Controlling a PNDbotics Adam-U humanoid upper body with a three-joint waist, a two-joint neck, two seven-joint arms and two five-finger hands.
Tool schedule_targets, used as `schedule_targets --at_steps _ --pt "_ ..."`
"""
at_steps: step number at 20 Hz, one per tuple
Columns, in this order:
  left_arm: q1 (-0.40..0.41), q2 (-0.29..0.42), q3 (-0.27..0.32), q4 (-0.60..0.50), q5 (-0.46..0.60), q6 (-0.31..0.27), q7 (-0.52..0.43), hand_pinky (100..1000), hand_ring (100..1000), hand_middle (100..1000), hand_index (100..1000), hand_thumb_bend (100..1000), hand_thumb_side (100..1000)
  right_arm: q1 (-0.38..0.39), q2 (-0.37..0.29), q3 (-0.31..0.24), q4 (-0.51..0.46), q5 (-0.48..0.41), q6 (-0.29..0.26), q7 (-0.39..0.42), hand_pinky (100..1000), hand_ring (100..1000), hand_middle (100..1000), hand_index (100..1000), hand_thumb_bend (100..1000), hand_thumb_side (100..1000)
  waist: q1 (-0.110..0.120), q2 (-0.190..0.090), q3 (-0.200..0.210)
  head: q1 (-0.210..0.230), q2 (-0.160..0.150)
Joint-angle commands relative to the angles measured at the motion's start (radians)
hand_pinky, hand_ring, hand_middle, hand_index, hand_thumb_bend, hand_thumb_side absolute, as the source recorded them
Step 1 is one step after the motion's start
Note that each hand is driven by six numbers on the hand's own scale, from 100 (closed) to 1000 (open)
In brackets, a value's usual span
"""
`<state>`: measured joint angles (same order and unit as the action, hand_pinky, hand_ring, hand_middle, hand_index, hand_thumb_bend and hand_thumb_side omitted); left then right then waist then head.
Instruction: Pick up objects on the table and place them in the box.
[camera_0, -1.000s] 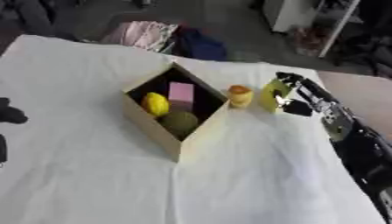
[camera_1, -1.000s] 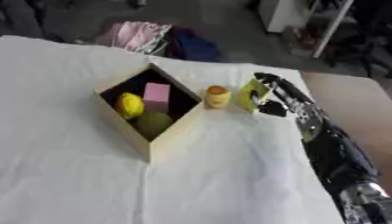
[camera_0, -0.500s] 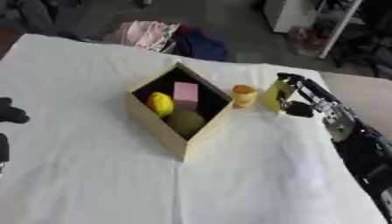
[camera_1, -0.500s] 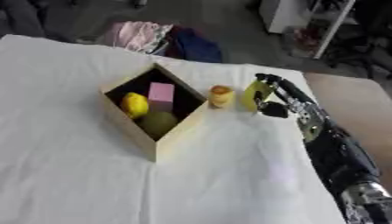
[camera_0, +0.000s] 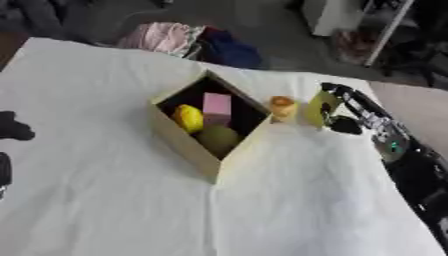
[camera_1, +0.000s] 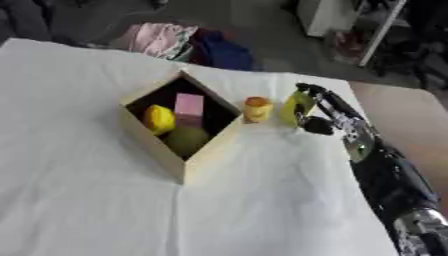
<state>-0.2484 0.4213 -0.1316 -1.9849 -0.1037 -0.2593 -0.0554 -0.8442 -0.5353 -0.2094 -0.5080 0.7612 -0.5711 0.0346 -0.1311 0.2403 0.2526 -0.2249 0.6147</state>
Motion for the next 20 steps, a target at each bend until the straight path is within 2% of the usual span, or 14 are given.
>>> schedule_targets --at_steps 1,10,14,20 --pt "-0.009 0.005 0.005 -0.015 0.004 -0.003 -0.004 781 679 645 825 100 544 0.006 -0.023 0.008 0.024 -0.036 -0.004 0.027 798 845 828 957 100 1000 -0.004 0.005 -0.002 0.004 0.0" --pt "-0.007 0.004 0.006 -0.015 0.005 -0.005 -0.007 784 681 647 825 100 547 0.01 -0.034 0.019 0.039 -0.209 -0.007 0.164 795 837 824 958 100 1000 -0.004 0.006 -0.005 0.008 0.009" --pt "-0.007 0.005 0.006 -0.015 0.005 -0.006 -0.007 785 681 647 826 100 549 0.014 -0.042 0.025 0.026 -0.194 -0.028 0.199 813 847 841 959 100 1000 -0.003 0.006 -0.006 0.01 0.012" --pt "-0.007 0.005 0.006 -0.015 0.005 -0.008 -0.009 785 682 648 826 100 550 0.018 -0.046 0.018 0.008 -0.125 -0.057 0.189 810 831 844 961 100 808 -0.003 0.007 -0.008 0.01 0.014"
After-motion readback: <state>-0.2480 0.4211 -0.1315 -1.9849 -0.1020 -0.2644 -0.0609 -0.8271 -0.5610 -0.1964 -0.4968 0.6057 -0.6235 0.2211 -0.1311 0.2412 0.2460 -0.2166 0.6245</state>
